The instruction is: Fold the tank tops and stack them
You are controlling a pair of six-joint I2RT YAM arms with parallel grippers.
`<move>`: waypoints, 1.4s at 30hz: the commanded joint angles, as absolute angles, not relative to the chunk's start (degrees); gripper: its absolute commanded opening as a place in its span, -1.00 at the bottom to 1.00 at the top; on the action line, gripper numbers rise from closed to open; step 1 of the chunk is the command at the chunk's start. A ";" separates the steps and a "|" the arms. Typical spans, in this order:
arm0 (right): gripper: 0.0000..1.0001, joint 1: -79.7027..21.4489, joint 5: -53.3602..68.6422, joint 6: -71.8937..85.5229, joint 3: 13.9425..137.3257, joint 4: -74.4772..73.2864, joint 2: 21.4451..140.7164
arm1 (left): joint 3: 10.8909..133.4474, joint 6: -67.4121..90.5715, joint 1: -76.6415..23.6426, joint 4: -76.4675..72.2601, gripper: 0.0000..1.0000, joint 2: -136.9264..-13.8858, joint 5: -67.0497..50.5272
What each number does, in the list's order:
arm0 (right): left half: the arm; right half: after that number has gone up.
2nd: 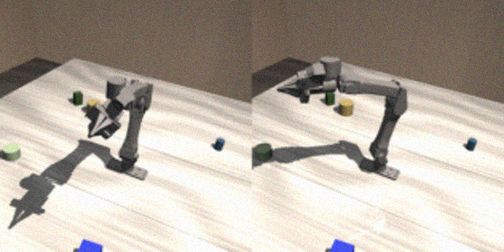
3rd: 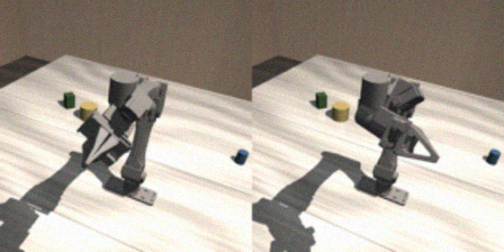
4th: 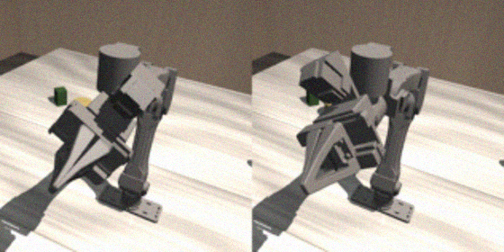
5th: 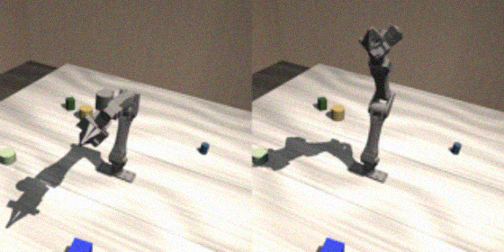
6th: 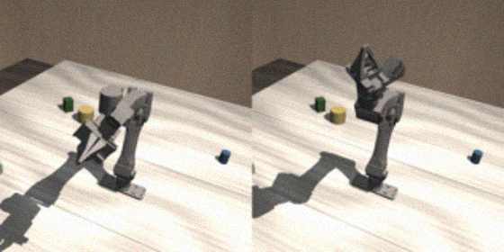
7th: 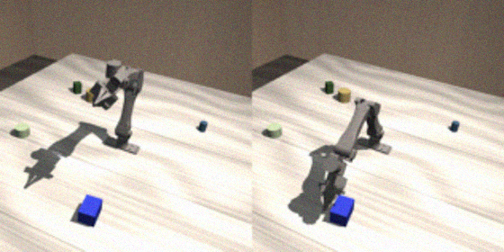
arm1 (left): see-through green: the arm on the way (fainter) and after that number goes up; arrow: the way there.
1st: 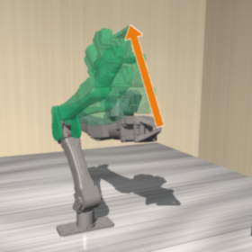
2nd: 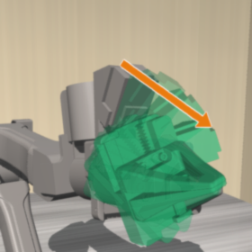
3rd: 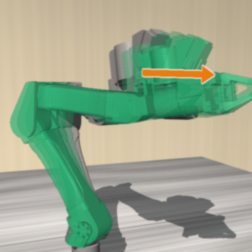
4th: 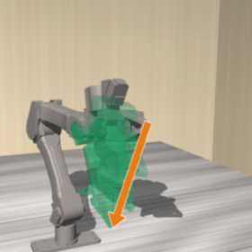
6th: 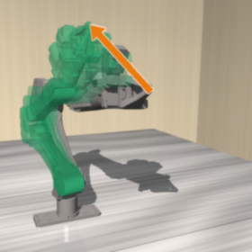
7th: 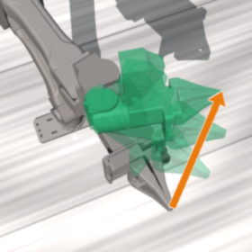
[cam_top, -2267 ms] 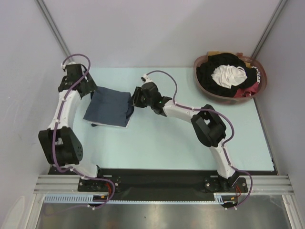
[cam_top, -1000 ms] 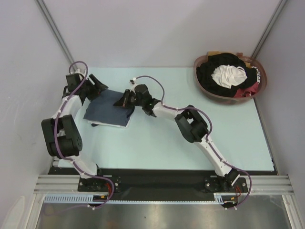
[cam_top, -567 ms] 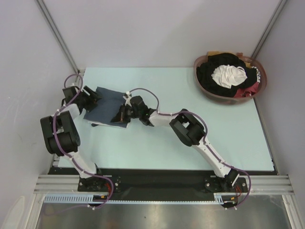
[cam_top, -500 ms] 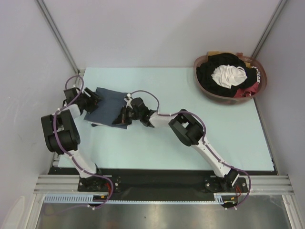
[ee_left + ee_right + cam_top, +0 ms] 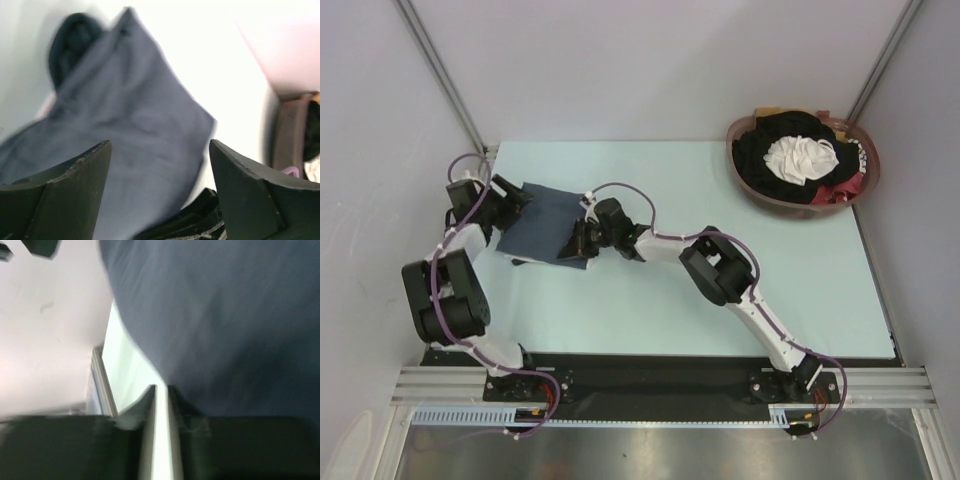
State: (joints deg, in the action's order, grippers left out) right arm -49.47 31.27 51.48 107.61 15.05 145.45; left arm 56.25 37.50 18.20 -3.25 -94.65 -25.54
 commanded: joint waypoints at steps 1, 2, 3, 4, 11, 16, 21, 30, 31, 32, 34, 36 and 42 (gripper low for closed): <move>-0.51 -48.43 30.59 44.75 100.75 19.30 133.61 | 53.02 37.09 16.62 -4.92 0.71 -83.00 -24.96; -0.43 -48.17 30.15 44.30 97.50 20.90 128.98 | 51.87 37.09 16.35 -5.01 0.74 -81.05 -24.79; -0.36 -47.82 29.62 43.60 94.69 22.48 126.76 | 50.72 37.00 16.00 -5.01 0.76 -79.21 -24.61; -0.22 -47.46 29.27 42.72 88.74 24.94 124.56 | 48.19 36.91 15.13 -4.84 0.81 -74.93 -24.26; 0.43 -43.60 24.71 34.65 63.25 27.16 103.29 | 36.49 35.43 5.90 -3.26 0.99 -55.30 -18.73; 0.96 -38.77 18.81 31.91 46.79 24.62 85.40 | 31.22 31.47 -3.30 1.30 1.00 -43.54 -11.27; 1.00 -36.56 7.60 25.07 31.06 19.44 67.62 | 23.75 29.01 -8.78 1.67 1.00 -33.42 -7.65; 1.00 -36.39 -9.13 17.75 20.32 5.98 42.48 | 12.84 24.08 -9.84 2.29 0.99 -17.32 -9.40; 1.00 -36.39 -8.97 17.58 18.82 8.59 41.49 | 11.87 24.08 -9.76 2.20 1.00 -16.36 -8.97; 1.00 -36.39 -8.70 17.23 15.94 10.09 40.79 | 11.60 24.34 -9.84 2.46 1.00 -16.17 -8.70; 1.00 -36.39 -9.75 17.14 16.52 8.63 38.77 | 11.17 24.52 -9.84 2.37 1.00 -16.17 -8.61; 0.99 -36.30 -10.55 17.57 16.00 8.61 37.71 | 11.07 24.52 -9.84 2.02 0.99 -16.70 -9.14; 1.00 -36.30 -8.70 17.75 16.52 9.41 39.37 | 11.34 25.05 -9.76 2.11 1.00 -18.72 -7.74</move>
State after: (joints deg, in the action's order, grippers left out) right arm -36.36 -7.51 18.61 15.57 7.60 38.85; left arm 11.53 26.24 -9.52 3.77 -18.06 -8.97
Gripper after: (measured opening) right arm 0.995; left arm 0.996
